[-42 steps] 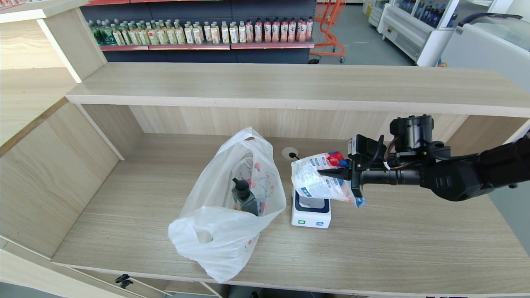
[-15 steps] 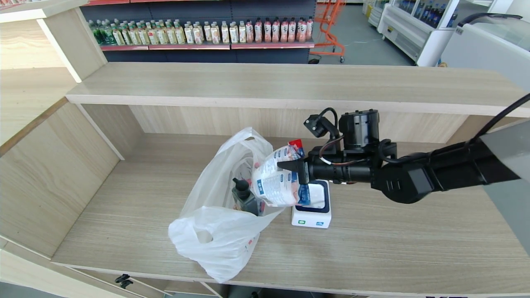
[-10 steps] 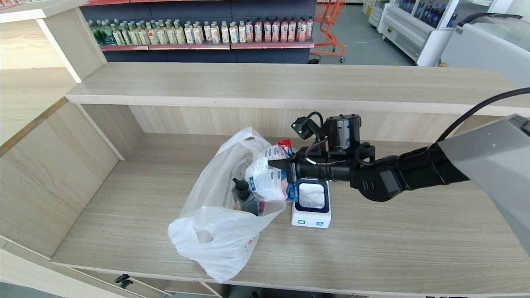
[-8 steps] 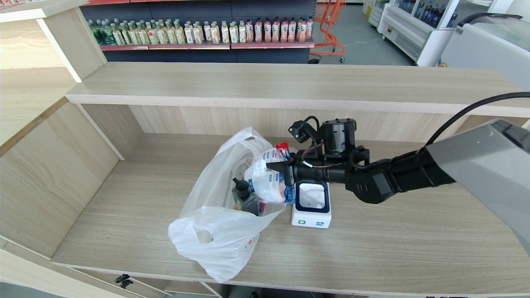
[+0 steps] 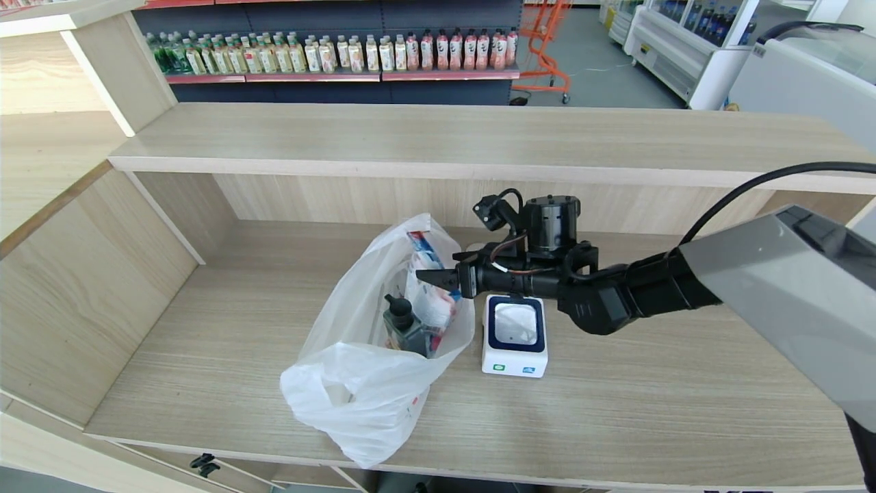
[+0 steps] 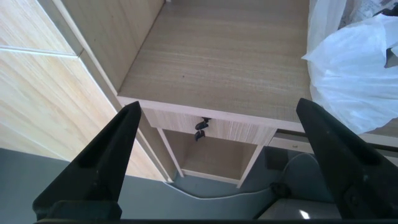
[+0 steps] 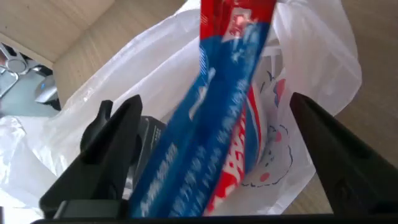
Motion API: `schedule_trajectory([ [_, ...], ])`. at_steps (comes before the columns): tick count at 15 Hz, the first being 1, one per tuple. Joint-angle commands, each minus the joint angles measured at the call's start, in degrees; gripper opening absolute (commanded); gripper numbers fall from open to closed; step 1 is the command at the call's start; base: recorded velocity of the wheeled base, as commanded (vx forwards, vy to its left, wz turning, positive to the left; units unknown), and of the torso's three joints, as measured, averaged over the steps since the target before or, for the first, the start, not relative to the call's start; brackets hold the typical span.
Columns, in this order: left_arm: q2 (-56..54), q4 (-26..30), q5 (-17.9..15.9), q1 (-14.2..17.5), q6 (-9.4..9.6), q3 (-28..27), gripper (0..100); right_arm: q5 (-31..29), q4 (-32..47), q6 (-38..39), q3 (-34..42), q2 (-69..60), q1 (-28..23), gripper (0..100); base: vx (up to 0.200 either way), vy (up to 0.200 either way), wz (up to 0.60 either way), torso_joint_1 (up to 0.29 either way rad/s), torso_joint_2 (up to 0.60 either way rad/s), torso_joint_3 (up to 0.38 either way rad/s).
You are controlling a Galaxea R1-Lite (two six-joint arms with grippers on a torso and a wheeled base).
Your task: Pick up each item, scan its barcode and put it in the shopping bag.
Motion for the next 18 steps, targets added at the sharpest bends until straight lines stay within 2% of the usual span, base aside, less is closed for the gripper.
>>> schedule_trajectory([
  [1, -0.02, 0.01, 0.03, 0.01, -0.01, 0.0, 100, -0.01, 0.02, 3.92, 0.9, -4.61, -0.22, 100, 0.0, 0.0, 0.0, 0.0, 0.0, 0.0],
  [3, -0.02, 0.01, 0.03, 0.01, -0.01, 0.0, 100, 0.07, 0.11, 9.2, 5.2, -11.55, -1.1, 100, 0.0, 0.0, 0.0, 0.0, 0.0, 0.0],
  [5, -0.02, 0.01, 0.03, 0.01, -0.01, 0.0, 100, 0.07, 0.11, 9.81, 13.29, -19.73, -2.5, 100, 0.0, 0.0, 0.0, 0.0, 0.0, 0.0],
  [7, -0.02, 0.01, 0.03, 0.01, -0.01, 0.0, 100, 0.51, 1.08, 9.72, 28.41, -36.08, -6.11, 100, 0.0, 0.0, 0.0, 0.0, 0.0, 0.0],
  [9, -0.02, 0.01, 0.03, 0.01, -0.01, 0.0, 100, -0.01, 2.66, 3.92, 40.98, -50.4, -11.73, 100, 0.0, 0.0, 0.0, 0.0, 0.0, 0.0],
  [10, -0.02, 0.01, 0.03, 0.01, -0.01, 0.0, 100, -2.12, 5.82, -1.18, 46.51, -58.14, -15.69, 100, 0.0, 0.0, 0.0, 0.0, 0.0, 0.0],
  [11, -0.02, 0.01, 0.03, 0.01, -0.01, 0.0, 100, -6.43, 9.69, -2.84, 51.26, -66.49, -16.92, 100, 0.0, 0.0, 0.0, 0.0, 0.0, 0.0],
  [14, -0.02, 0.01, 0.03, 0.01, -0.01, 0.0, 100, -21.2, 23.22, -3.28, 64.35, -90.48, -21.14, 100, 0.0, 0.0, 0.0, 0.0, 0.0, 0.0],
  [15, -0.02, 0.01, 0.03, 0.01, -0.01, 0.0, 100, -23.22, 25.42, -3.55, 68.4, -96.98, -24.3, 100, 0.0, 0.0, 0.0, 0.0, 0.0, 0.0],
  [18, -0.02, 0.01, 0.03, 0.01, -0.01, 0.0, 100, -23.04, 26.12, -4.78, 79.56, -112.98, -28.25, 100, 0.0, 0.0, 0.0, 0.0, 0.0, 0.0],
])
